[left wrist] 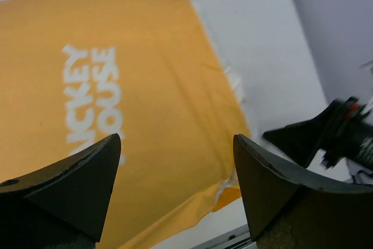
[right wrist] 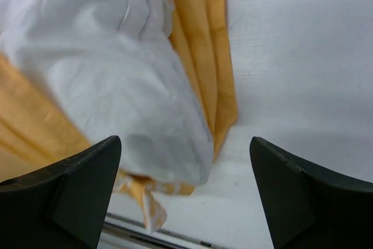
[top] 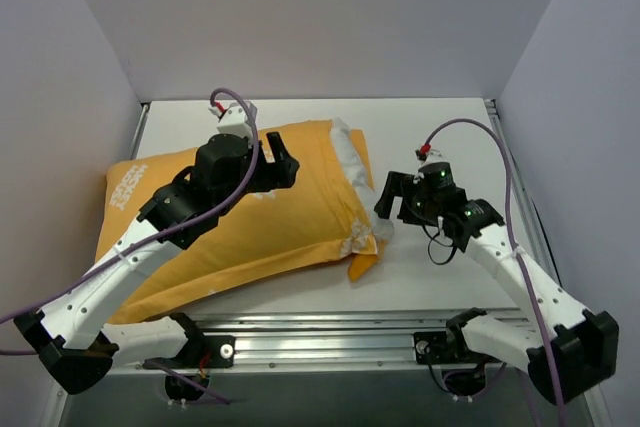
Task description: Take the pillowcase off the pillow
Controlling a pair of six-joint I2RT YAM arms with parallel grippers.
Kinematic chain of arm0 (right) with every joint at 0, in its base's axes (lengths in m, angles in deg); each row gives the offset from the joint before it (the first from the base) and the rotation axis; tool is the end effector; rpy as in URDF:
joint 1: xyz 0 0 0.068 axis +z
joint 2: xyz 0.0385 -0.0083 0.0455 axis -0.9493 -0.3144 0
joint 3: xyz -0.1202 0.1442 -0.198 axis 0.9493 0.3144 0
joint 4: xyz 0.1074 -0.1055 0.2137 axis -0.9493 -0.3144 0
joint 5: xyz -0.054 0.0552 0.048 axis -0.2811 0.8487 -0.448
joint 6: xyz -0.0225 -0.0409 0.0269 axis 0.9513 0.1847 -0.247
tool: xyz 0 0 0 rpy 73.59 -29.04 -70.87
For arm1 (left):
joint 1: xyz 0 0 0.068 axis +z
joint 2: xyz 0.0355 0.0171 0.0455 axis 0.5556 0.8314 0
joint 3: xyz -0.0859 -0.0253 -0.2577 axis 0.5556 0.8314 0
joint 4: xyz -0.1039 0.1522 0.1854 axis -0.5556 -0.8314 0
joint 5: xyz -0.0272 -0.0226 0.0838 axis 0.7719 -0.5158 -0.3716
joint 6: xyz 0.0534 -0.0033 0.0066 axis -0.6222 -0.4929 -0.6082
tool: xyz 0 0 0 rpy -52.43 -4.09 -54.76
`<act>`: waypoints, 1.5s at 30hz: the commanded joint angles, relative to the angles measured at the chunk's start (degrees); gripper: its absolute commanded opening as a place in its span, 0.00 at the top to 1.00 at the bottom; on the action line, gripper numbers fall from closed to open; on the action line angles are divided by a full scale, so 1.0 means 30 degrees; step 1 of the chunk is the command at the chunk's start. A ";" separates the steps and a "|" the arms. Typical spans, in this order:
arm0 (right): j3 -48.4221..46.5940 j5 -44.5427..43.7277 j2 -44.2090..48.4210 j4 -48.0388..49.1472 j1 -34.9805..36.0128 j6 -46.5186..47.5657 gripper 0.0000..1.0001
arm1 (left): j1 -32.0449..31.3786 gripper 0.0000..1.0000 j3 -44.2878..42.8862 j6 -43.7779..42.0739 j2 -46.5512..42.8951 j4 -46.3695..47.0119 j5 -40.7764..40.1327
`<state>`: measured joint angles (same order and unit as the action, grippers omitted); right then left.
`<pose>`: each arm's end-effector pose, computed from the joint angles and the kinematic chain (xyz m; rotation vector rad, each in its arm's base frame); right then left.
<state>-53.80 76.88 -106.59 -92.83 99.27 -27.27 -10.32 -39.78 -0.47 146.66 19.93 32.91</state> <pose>0.2004 0.1068 0.3070 0.0091 2.1451 0.6544 0.1908 -0.1708 0.4353 -0.0024 1.9371 -0.6417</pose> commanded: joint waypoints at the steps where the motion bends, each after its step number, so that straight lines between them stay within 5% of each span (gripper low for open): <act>1: -0.0207 0.3941 -0.1427 0.3415 -0.2282 0.1934 0.13 | 0.0364 0.14 0.2440 0.1553 -0.1440 -0.3788 -0.2755; 11: -0.0970 0.9951 -0.5446 0.6353 -0.2196 0.3839 0.07 | 0.2561 0.15 0.7629 0.3344 -0.4086 -0.4234 -0.2845; 20: 0.0317 1.3118 -0.6644 0.9400 0.0111 0.3430 0.02 | 0.3499 0.15 0.8220 0.0357 -0.1219 0.0304 -0.0972; 23: 0.1105 1.2944 -0.7232 0.9751 0.1605 0.2994 0.12 | 0.3676 0.15 0.6728 -0.0698 0.0889 0.1857 -0.0122; 27: 0.3065 1.1599 -0.5977 1.0748 0.2926 0.1470 0.72 | 0.3734 0.15 0.4209 -0.1812 0.3962 0.3905 0.0640; 30: 0.4415 1.0106 -0.4132 1.0837 0.3602 0.0301 1.00 | 0.3734 0.15 0.2129 -0.2486 0.5545 0.4933 0.1489; 37: 0.3841 0.6326 -0.1548 0.9813 0.4366 -0.0438 1.00 | 0.3763 0.14 -0.0455 -0.2637 0.6259 0.5406 0.2808; 45: -0.0527 0.3542 -0.4096 0.8729 0.4483 0.0793 1.00 | 0.3735 0.13 0.3435 0.1490 0.0117 0.1167 0.2606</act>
<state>-49.19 92.49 -117.33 -69.19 112.32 -27.40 1.07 -32.87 -2.87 155.29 28.91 40.23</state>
